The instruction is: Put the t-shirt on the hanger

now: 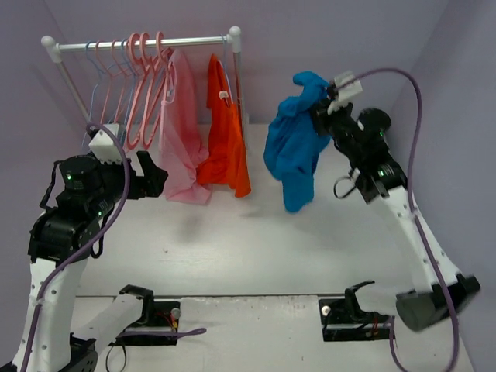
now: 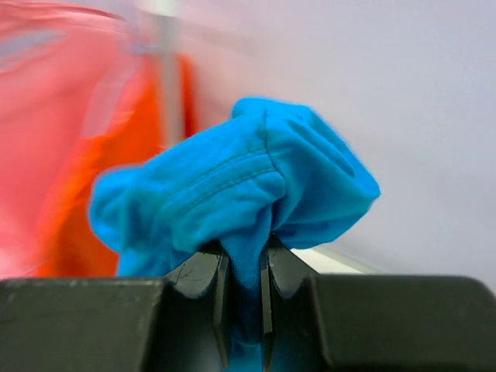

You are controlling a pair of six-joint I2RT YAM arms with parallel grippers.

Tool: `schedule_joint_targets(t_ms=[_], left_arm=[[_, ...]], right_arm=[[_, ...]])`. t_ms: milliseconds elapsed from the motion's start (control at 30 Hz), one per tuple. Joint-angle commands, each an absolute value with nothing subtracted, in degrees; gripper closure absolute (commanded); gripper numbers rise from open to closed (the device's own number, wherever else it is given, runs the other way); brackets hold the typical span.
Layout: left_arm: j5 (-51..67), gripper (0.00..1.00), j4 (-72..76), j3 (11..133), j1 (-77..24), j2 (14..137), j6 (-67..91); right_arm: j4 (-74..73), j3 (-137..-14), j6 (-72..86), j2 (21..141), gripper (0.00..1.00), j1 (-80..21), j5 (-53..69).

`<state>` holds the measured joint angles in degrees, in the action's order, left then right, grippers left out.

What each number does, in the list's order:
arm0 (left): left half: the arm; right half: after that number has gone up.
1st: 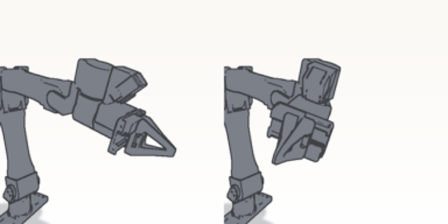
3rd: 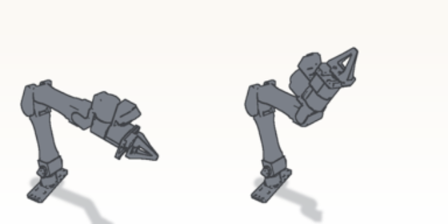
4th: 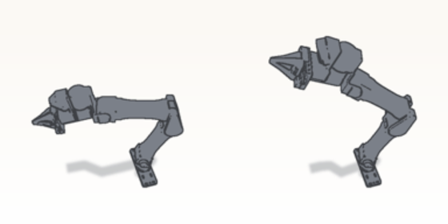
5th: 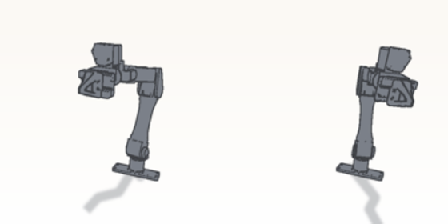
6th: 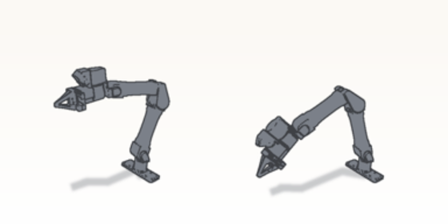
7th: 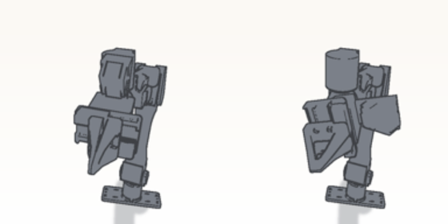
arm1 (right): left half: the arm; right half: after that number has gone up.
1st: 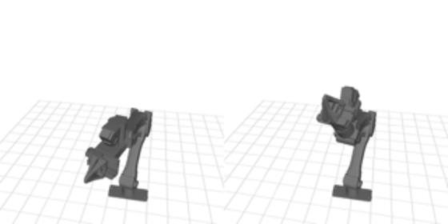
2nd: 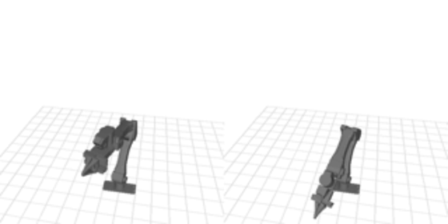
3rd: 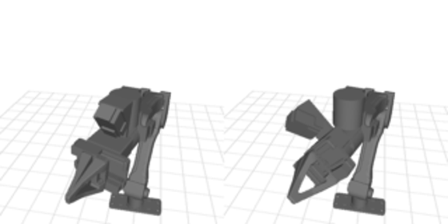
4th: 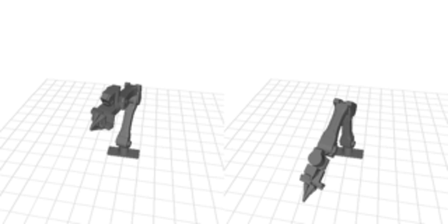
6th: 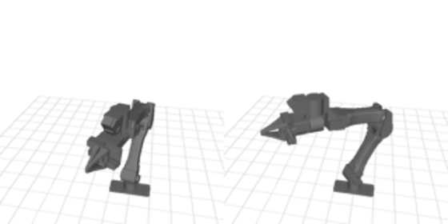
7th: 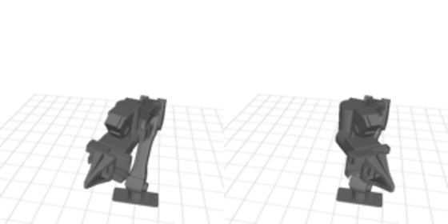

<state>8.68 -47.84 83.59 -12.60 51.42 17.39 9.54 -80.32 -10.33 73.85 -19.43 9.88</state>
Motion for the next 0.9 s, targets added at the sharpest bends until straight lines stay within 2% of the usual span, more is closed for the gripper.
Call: schedule_joint_targets(t_ms=[0, 167, 233, 333, 533, 667, 733, 867], left_arm=[[13.6, 0.19, -45.5, 84.0, -13.7, 51.3, 15.8], [15.6, 0.19, -45.5, 81.8, -14.4, 50.5, 15.8], [16.1, 0.19, -45.6, 81.3, -14.4, 50.0, 15.6], [16.4, 0.19, -45.6, 81.3, -14.5, 49.7, 15.3], [16.4, 0.19, -45.7, 82.7, -14.5, 49.7, 14.9], [16.8, 0.19, -45.6, 83.0, -14.5, 49.9, 15.3], [17.2, 0.19, -45.6, 82.4, -14.5, 50.1, 15.7], [19.6, 0.19, -44.3, 80.3, -14.5, 50.7, 16.7]], right_arm=[[5.8, -70.2, -6.3, 66.8, 1.00, -20.0, 23.0], [5.0, -64.7, -0.7, 64.0, 1.00, -23.8, 29.6], [5.1, -65.3, -0.3, 65.4, 1.00, -29.0, 28.7], [5.1, -69.4, -1.6, 68.0, 1.00, -32.8, 27.8], [5.0, -79.9, -2.1, 72.0, 1.00, -37.4, 37.2], [5.0, -82.7, -1.9, 70.1, 0.99, -39.0, 40.7], [4.9, -80.1, -1.9, 68.4, 0.95, -38.9, 40.0], [4.4, -68.0, -2.0, 64.3, 0.67, -38.8, 34.6]])
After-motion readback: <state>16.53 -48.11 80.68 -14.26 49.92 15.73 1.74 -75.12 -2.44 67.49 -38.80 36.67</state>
